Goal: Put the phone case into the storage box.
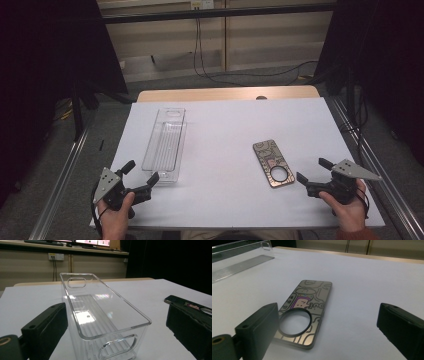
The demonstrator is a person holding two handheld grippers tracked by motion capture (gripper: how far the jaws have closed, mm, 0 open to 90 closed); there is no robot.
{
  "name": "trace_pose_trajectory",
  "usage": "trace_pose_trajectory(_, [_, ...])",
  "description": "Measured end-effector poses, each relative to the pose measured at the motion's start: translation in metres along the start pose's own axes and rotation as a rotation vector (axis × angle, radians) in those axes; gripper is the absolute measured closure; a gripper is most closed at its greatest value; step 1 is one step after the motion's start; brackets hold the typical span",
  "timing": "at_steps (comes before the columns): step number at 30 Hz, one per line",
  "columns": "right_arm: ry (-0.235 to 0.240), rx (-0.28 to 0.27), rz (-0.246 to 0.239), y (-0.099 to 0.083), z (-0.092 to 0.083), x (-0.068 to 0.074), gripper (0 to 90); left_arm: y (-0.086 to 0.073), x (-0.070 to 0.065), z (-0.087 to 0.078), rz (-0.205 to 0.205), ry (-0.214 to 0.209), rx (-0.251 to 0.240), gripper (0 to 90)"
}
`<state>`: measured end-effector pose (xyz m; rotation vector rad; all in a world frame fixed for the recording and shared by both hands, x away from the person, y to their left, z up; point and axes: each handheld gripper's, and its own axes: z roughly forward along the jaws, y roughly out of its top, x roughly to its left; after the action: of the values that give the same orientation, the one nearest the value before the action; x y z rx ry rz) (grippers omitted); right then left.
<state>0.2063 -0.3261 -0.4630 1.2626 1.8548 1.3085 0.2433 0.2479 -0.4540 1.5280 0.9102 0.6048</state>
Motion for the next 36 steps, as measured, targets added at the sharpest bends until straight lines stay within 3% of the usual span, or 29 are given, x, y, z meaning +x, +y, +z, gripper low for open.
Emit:
trace_pose_trajectory(2, [0.007,0.0,-0.001,0.001,0.0,0.002,8.6,0.0,0.0,-0.001,-0.004,-0.007,-0.011,3.9])
trace_pose_trajectory(5, [0.041,0.052,0.021,0.006,0.001,0.004,15.4,0.0,0.002,-0.003,-0.003,-0.007,-0.009,3.9])
trace_pose_trajectory(8, [0.041,0.075,0.021,0.009,0.001,0.005,15.5,0.0,0.002,-0.003,-0.007,0.004,-0.01,3.9])
trace_pose_trajectory(9, [0.055,0.104,0.024,0.012,0.001,0.006,17.2,0.0,0.003,-0.003,-0.004,-0.002,-0.01,3.9])
trace_pose_trajectory(16, [0.089,0.146,0.031,0.017,0.006,0.004,16.8,0.0,0.003,-0.003,0.0,0.002,-0.002,3.8])
trace_pose_trajectory(20, [0.084,0.175,0.028,0.019,0.01,0.003,20.0,0.0,0.003,-0.002,-0.008,0.002,-0.003,3.8])
trace_pose_trajectory(21, [0.09,0.209,0.016,0.021,0.014,0.002,18.8,0.0,0.003,-0.002,-0.01,0.003,-0.002,3.7])
trace_pose_trajectory(26, [0.1,0.274,0.015,0.024,0.023,0.001,21.0,0.0,0.004,-0.002,-0.011,0.001,-0.004,3.6])
trace_pose_trajectory(33, [0.111,0.347,0.028,0.031,0.032,-0.007,38.2,0.0,0.002,-0.003,-0.008,0.004,0.002,3.6])
trace_pose_trajectory(36, [0.135,0.384,0.019,0.036,0.038,-0.01,40.3,0.001,0.0,-0.003,0.004,-0.004,0.006,3.6])
